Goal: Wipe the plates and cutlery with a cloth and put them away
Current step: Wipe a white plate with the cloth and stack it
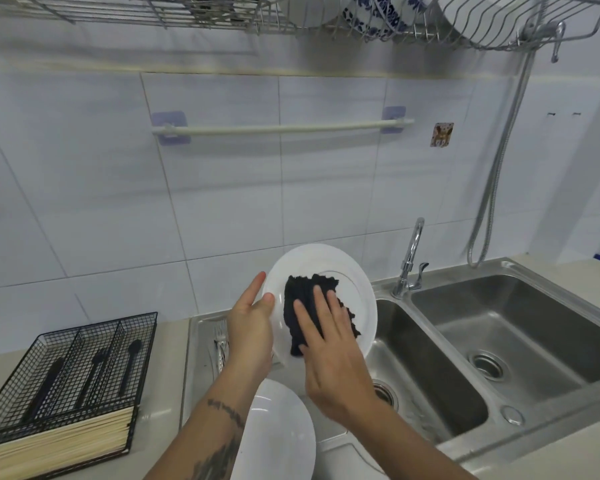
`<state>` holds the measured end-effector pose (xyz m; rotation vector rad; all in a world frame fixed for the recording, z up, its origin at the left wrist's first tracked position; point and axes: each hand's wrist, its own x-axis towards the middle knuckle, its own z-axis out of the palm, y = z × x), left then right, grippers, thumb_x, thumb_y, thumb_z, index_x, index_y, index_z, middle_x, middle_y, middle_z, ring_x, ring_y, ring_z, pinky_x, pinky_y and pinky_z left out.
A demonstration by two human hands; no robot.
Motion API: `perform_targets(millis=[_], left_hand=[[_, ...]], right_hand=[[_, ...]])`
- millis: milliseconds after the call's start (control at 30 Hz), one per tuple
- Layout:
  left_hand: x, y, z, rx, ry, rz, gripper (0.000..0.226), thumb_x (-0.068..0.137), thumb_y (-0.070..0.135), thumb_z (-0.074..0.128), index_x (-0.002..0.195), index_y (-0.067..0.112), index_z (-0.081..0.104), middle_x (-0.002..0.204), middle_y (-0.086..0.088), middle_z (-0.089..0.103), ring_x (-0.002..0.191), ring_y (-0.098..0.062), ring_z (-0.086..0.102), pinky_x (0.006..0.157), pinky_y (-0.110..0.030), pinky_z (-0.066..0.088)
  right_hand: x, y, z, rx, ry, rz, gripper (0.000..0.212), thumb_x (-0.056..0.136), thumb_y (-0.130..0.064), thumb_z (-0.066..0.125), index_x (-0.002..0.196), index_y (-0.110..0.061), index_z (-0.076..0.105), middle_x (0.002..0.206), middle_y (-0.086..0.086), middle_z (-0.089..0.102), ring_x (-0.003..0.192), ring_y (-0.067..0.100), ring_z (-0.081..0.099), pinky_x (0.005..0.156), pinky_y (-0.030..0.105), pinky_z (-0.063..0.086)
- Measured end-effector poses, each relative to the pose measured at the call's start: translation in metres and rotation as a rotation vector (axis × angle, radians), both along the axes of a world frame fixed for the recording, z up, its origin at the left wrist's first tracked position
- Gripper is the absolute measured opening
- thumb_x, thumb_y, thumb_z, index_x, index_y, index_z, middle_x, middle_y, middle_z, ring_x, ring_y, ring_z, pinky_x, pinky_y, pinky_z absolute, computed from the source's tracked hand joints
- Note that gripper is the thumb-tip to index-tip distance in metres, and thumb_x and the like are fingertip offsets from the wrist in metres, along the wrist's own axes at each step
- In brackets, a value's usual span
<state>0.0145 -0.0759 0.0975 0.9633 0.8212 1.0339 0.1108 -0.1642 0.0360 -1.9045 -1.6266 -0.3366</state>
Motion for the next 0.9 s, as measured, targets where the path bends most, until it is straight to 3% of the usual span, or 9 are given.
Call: perform_targets(millis=[67,200,300,367,433,533,633,800,900], left_hand=[[-0.004,0.000,0.000,0.011,-0.002,-0.022,0.042,0.100,0.006,0.053,0.132,0.031,0.062,0.116,0.001,0.072,0.098,-0.017,0.072,0.091,-0.039,0.057],[-0.008,0.006,0.005,0.028,0.001,-0.010,0.037,0.099,0.009,0.055,0.125,0.034,0.065,0.105,0.005,0.074,0.085,-0.014,0.075,0.073,-0.031,0.060],[-0.010,0.010,0.007,0.053,0.004,-0.022,0.035,0.100,0.013,0.056,0.124,0.036,0.066,0.113,0.006,0.072,0.092,-0.010,0.072,0.082,-0.032,0.059],[-0.010,0.009,0.007,0.089,0.029,-0.040,0.036,0.100,0.014,0.056,0.127,0.037,0.065,0.122,0.006,0.068,0.100,-0.003,0.067,0.082,-0.025,0.054],[-0.009,0.010,0.005,0.090,0.026,-0.045,0.036,0.100,0.014,0.057,0.125,0.037,0.066,0.120,0.004,0.070,0.103,-0.008,0.068,0.081,-0.025,0.054],[-0.012,0.011,0.001,0.038,-0.012,-0.007,0.034,0.099,0.011,0.057,0.119,0.036,0.069,0.094,0.008,0.077,0.082,-0.012,0.074,0.066,-0.026,0.058],[-0.016,0.013,-0.004,0.030,0.003,0.013,0.032,0.099,0.015,0.058,0.118,0.038,0.070,0.102,0.009,0.075,0.090,-0.018,0.073,0.077,-0.035,0.060],[-0.008,0.013,-0.001,0.056,0.033,-0.022,0.034,0.098,0.013,0.058,0.118,0.039,0.070,0.107,0.008,0.074,0.090,-0.012,0.073,0.075,-0.028,0.058],[-0.007,0.016,0.004,0.041,-0.001,0.011,0.033,0.098,0.013,0.059,0.116,0.038,0.071,0.099,0.007,0.075,0.082,-0.014,0.074,0.065,-0.027,0.058]], right_hand=[[0.012,0.007,0.010,-0.008,-0.018,-0.019,0.067,0.094,-0.019,0.042,0.155,-0.022,0.014,0.163,0.004,-0.002,0.149,0.025,-0.009,0.119,0.051,0.012],[0.019,0.013,0.017,-0.013,-0.009,-0.049,0.065,0.096,-0.023,0.040,0.155,-0.023,0.014,0.163,0.004,-0.001,0.149,0.024,-0.009,0.118,0.050,0.015],[0.006,0.016,0.022,-0.010,-0.035,0.002,0.063,0.096,-0.025,0.036,0.155,-0.022,0.015,0.163,0.004,-0.003,0.149,0.024,-0.011,0.120,0.047,0.009],[0.008,0.024,0.030,-0.004,-0.068,0.027,0.061,0.095,-0.030,0.033,0.154,-0.023,0.019,0.163,0.004,0.001,0.149,0.024,-0.008,0.120,0.046,0.008],[0.018,0.036,0.040,-0.005,-0.061,0.037,0.059,0.095,-0.035,0.031,0.153,-0.024,0.024,0.163,0.004,0.007,0.149,0.023,-0.005,0.120,0.045,0.008],[0.044,0.045,0.044,0.037,0.145,0.016,0.058,0.094,-0.040,0.030,0.149,-0.023,0.035,0.161,0.002,0.018,0.149,0.020,0.006,0.120,0.043,0.014],[0.058,0.034,0.034,0.019,0.299,-0.076,0.058,0.094,-0.040,0.031,0.150,-0.029,0.031,0.160,-0.007,0.016,0.147,0.015,0.009,0.118,0.044,0.020],[0.038,0.036,0.045,0.021,0.092,0.080,0.056,0.094,-0.038,0.032,0.149,-0.029,0.035,0.161,-0.003,0.015,0.148,0.014,0.004,0.120,0.034,0.007],[0.050,0.040,0.053,0.031,0.146,0.078,0.054,0.095,-0.034,0.037,0.148,-0.029,0.036,0.160,-0.003,0.019,0.147,0.016,0.012,0.119,0.032,0.009]])
